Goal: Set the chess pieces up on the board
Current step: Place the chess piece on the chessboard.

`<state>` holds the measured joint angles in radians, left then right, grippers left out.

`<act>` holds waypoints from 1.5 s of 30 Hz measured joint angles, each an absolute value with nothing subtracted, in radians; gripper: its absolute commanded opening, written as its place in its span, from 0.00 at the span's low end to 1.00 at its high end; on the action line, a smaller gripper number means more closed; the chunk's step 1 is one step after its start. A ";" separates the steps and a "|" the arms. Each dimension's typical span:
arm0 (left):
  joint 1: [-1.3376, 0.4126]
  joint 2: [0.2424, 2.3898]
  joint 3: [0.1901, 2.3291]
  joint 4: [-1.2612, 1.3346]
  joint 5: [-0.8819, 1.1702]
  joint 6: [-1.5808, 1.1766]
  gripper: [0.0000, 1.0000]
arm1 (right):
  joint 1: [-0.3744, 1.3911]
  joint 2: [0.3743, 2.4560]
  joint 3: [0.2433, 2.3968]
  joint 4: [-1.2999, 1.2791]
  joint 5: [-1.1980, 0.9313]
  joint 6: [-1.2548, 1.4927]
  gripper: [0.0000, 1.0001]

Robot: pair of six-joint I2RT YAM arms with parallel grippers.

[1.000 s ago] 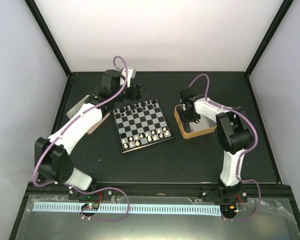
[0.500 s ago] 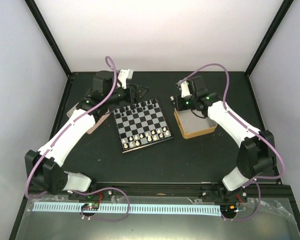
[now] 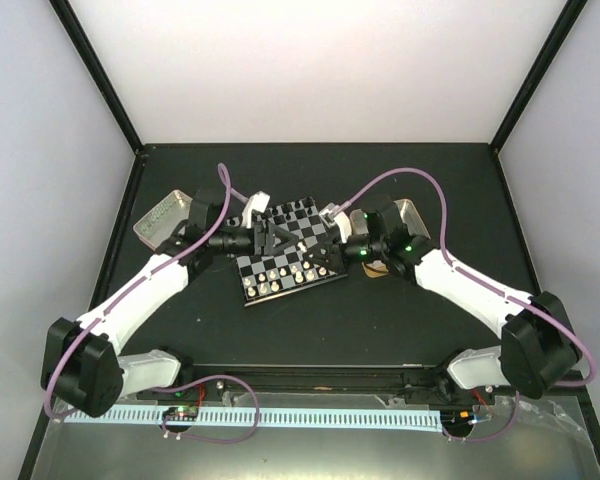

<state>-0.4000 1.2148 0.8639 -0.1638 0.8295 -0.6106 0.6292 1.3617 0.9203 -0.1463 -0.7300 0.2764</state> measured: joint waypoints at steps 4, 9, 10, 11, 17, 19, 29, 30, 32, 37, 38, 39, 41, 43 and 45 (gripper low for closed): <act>-0.401 1.177 0.818 -0.162 0.878 -0.628 0.58 | 0.652 1.338 0.883 -0.099 -0.753 0.274 0.13; -0.408 1.174 0.811 -0.145 0.956 -0.640 0.47 | 0.669 1.319 0.863 -0.089 -0.773 0.255 0.13; -0.409 1.175 0.810 -0.144 0.969 -0.641 0.46 | 0.672 1.318 0.862 -0.089 -0.775 0.250 0.14; -0.411 1.179 0.809 -0.144 0.984 -0.641 0.43 | 0.673 1.317 0.861 -0.090 -0.777 0.244 0.14; -0.430 1.215 0.810 -0.157 1.029 -0.624 0.26 | 0.682 1.317 0.858 -0.096 -0.785 0.218 0.13; -0.440 1.228 0.810 -0.170 1.039 -0.611 0.17 | 0.683 1.317 0.858 -0.098 -0.785 0.213 0.13; -0.453 1.250 0.817 -0.230 1.027 -0.542 0.02 | 0.685 1.317 0.857 -0.134 -0.754 0.208 0.57; -0.453 1.247 0.817 -0.239 1.017 -0.532 0.02 | 0.686 1.316 0.857 -0.136 -0.738 0.205 0.62; -0.454 1.237 0.817 -0.265 0.966 -0.508 0.01 | 0.686 1.308 0.850 -0.138 -0.696 0.207 0.66; -0.459 1.168 0.815 -0.315 0.748 -0.453 0.02 | 0.686 1.234 0.799 -0.139 -0.513 0.247 0.67; -0.461 1.155 0.815 -0.319 0.709 -0.445 0.02 | 0.686 1.222 0.793 -0.140 -0.473 0.258 0.67; -0.472 1.143 0.814 -0.325 0.649 -0.436 0.02 | 0.686 1.210 0.790 -0.145 -0.417 0.273 0.67; -0.503 1.131 0.813 -0.339 0.532 -0.420 0.01 | 0.686 1.193 0.790 -0.156 -0.287 0.309 0.67; -0.551 1.135 0.813 -0.361 0.408 -0.411 0.02 | 0.686 1.179 0.790 -0.172 -0.162 0.352 0.67; -0.598 1.145 0.813 -0.381 0.308 -0.404 0.01 | 0.686 1.166 0.789 -0.189 -0.043 0.396 0.67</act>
<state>-0.5976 1.1450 0.8131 -0.3813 0.3077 -0.4042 0.6857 1.1656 0.7895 -0.1886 -0.0425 0.3962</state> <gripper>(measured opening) 0.113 0.671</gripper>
